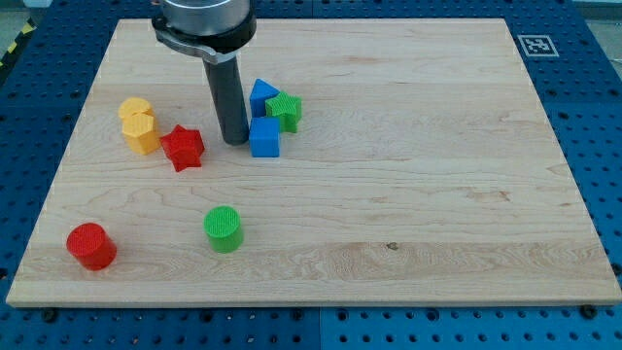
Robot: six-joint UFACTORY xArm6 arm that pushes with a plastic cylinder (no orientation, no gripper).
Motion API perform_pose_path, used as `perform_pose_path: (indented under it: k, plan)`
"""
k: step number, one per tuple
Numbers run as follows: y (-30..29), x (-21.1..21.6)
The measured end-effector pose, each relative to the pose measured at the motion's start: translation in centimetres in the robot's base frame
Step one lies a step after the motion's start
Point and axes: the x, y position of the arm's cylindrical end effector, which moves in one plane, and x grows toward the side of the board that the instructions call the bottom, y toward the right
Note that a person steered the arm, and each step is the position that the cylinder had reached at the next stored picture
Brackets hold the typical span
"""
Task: Move the red star towards the red circle
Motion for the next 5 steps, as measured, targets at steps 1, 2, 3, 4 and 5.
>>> perform_pose_path:
  k: [1, 2, 3, 4, 5]
  plan:
    - [0.7, -0.1]
    - [-1.9, -0.1]
    - [-3.1, -0.1]
    - [-3.1, -0.7]
    - [-4.1, -2.1]
